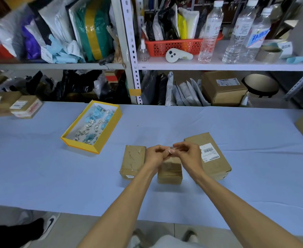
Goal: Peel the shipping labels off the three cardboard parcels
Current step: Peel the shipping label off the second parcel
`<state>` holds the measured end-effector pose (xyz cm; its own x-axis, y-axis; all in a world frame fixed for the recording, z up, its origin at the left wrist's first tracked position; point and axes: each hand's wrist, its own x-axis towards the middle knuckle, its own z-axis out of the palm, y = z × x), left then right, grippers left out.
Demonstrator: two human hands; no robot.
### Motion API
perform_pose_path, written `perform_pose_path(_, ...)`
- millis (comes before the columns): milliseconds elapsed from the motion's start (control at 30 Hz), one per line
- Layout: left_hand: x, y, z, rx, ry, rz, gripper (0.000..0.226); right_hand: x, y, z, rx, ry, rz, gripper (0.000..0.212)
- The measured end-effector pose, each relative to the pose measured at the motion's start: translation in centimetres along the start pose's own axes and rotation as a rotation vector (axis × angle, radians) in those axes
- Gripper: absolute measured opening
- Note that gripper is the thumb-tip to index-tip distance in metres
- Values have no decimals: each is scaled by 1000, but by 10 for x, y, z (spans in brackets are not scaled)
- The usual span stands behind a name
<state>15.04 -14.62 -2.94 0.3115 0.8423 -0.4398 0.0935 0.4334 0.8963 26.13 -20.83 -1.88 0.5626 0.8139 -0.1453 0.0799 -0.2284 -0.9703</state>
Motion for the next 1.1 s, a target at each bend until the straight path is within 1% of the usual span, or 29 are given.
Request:
perform_pose_path(100, 0, -3, -1, -56, -45, 37, 11, 2, -3, -6, 37, 10, 47, 24)
perform_pose_path(233, 0, -7, 7, -49, -78, 81, 20, 2, -10, -7, -2, 15, -17, 4)
perform_pose_path(333, -2, -5, 12, -45, -74, 133, 25, 4, -13, -2, -56, 34, -22, 5)
perform_pose_path(400, -2, -4, 14, 8, -82, 155, 26, 8, -11, 0, -115, 48, -23, 7)
perform_pose_path(500, -3, -1, 13, 129, -116, 185, 28, 13, -6, 2, -210, 60, -35, 10)
perform_pose_path(567, -2, 1, 10, 227, -119, 205, 28, 15, -5, 3, -216, 61, -26, 10)
perform_pose_path(633, -2, 4, 7, 352, -119, 256, 28, 15, -6, 2, -177, 56, 3, 10)
perform_pose_path(767, -6, 18, 6, 612, -103, 415, 28, 18, -11, -3, 11, 17, 106, 12)
perform_pose_path(833, -7, 25, 6, 705, -67, 502, 21, 19, -10, -3, 45, -6, 121, 13)
perform_pose_path(900, -3, 28, 5, 821, -20, 573, 19, 20, -8, -3, 71, -37, 110, 15)
perform_pose_path(1000, -3, 27, 4, 987, 3, 603, 22, 19, -6, -2, 76, -92, 95, 18)
perform_pose_path(1100, -1, 27, 3, 1042, 7, 594, 23, 18, -4, -2, 112, -135, 96, 16)
